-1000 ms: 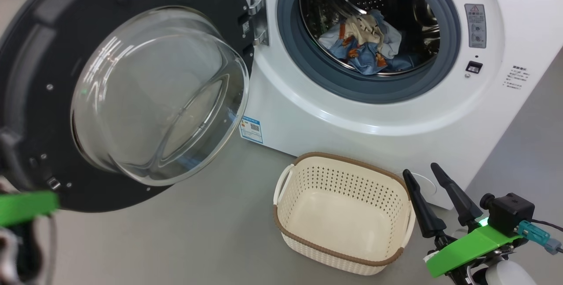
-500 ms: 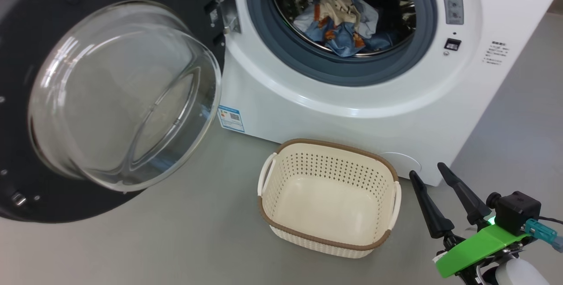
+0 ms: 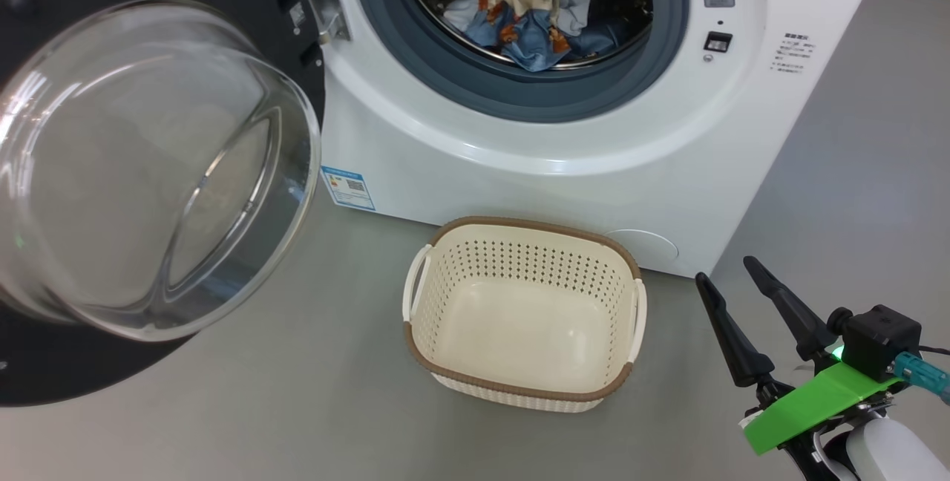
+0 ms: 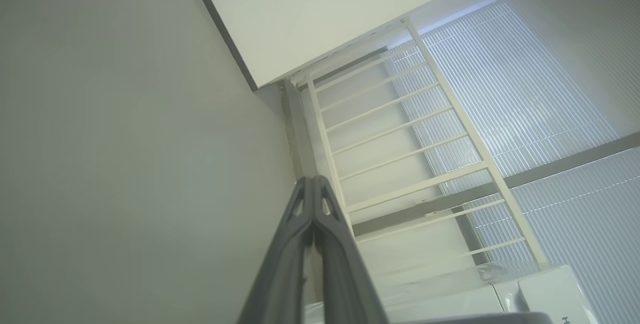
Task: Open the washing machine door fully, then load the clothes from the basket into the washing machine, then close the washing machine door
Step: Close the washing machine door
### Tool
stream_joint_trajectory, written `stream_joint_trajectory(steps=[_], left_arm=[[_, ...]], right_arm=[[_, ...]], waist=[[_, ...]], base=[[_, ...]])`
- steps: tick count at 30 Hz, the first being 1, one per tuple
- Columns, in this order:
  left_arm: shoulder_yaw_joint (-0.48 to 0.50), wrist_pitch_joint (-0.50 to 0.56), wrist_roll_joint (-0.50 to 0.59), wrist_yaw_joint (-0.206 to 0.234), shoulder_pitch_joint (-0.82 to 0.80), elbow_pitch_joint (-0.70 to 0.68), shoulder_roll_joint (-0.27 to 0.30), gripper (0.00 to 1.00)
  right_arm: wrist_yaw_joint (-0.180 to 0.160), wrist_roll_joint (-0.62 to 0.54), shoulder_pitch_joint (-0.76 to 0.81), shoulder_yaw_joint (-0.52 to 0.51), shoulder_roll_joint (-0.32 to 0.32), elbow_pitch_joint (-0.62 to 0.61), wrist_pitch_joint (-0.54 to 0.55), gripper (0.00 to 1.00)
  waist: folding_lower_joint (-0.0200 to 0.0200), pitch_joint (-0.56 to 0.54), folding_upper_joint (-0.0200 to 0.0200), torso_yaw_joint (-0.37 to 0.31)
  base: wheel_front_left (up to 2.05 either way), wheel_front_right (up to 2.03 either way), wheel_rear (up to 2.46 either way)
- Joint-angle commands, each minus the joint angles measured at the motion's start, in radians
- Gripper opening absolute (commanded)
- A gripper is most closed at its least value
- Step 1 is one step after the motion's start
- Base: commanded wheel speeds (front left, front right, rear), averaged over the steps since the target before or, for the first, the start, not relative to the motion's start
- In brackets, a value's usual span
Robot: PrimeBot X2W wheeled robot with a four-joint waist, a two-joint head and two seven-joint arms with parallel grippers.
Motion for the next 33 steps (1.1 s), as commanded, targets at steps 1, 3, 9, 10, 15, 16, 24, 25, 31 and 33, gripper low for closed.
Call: stream_joint_trajectory(steps=[1, 3, 9, 10, 15, 16, 24, 25, 31, 33], left_arm=[[0.016, 0.010, -0.005, -0.004, -0.022, -0.013, 0.075, 0.00], [0.021, 0.028, -0.020, -0.011, -0.029, 0.024, 0.082, 0.00], [0.013, 0.113, -0.049, -0.025, -0.036, 0.111, 0.098, 0.00], [0.010, 0.126, -0.052, -0.027, -0.036, 0.122, 0.100, 0.00], [-0.010, 0.234, -0.077, -0.035, -0.038, 0.154, 0.099, 0.00], [-0.017, 0.262, -0.081, -0.037, -0.036, 0.156, 0.097, 0.00], [-0.098, 0.498, -0.100, -0.048, 0.010, 0.102, 0.067, 0.00], [-0.106, 0.523, -0.105, -0.049, 0.018, 0.087, 0.060, 0.00], [-0.153, 0.675, -0.139, -0.050, 0.089, -0.035, 0.007, 0.00], [-0.161, 0.719, -0.156, -0.051, 0.116, -0.079, -0.012, 0.00]], right_arm=[[0.002, 0.020, -0.022, 0.019, -0.018, -0.027, -0.005, 1.00], [0.002, 0.021, -0.021, 0.018, -0.021, -0.028, -0.005, 1.00], [0.002, 0.021, -0.021, 0.013, -0.021, -0.023, -0.005, 1.00], [0.002, 0.020, -0.020, 0.012, -0.019, -0.022, -0.005, 1.00], [0.002, 0.018, -0.014, 0.010, -0.007, -0.017, -0.005, 1.00], [0.002, 0.018, -0.013, 0.009, -0.005, -0.016, -0.005, 1.00], [0.002, 0.015, 0.000, 0.009, 0.015, -0.008, -0.005, 1.00], [0.002, 0.014, 0.001, 0.009, 0.019, -0.007, -0.005, 1.00], [0.002, 0.012, 0.011, 0.006, 0.037, 0.002, -0.005, 1.00], [0.002, 0.012, 0.016, 0.007, 0.044, 0.006, -0.005, 1.00]], waist=[[0.0000, 0.007, -0.0001, -0.008], [0.0000, 0.010, -0.0001, -0.012], [0.0000, 0.006, -0.0001, -0.016], [0.0000, 0.003, -0.0001, -0.016], [0.0000, -0.012, -0.0001, -0.008], [0.0000, -0.015, -0.0001, -0.006], [0.0000, -0.042, -0.0001, 0.014], [0.0000, -0.046, -0.0001, 0.016], [0.0000, -0.070, -0.0001, 0.028], [0.0000, -0.082, -0.0001, 0.030]], base=[[0.00, 0.00, 0.00], [0.00, 0.00, 0.00], [0.00, 0.00, 0.00], [0.00, 0.00, 0.00], [0.00, 0.00, 0.00], [0.00, 0.00, 0.00], [0.00, 0.00, 0.00], [0.00, 0.00, 0.00], [0.00, 0.00, 0.00], [0.00, 0.00, 0.00]])
